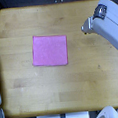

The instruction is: Folding a cloth

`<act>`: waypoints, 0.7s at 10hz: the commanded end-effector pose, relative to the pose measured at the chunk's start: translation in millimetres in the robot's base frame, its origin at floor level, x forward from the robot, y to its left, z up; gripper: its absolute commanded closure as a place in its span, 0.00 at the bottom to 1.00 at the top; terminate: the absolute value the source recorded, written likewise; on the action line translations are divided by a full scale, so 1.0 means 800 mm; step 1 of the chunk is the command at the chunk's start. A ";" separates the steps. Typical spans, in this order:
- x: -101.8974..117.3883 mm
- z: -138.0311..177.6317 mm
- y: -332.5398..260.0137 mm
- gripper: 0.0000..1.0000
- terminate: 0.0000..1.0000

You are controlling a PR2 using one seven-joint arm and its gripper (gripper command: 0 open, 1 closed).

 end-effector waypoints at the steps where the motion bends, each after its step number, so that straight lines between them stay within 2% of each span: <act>1: -0.002 -0.038 0.086 0.00 0.00; 5: -0.028 -0.078 0.165 0.00 0.00; 7: -0.026 -0.097 0.195 0.00 0.00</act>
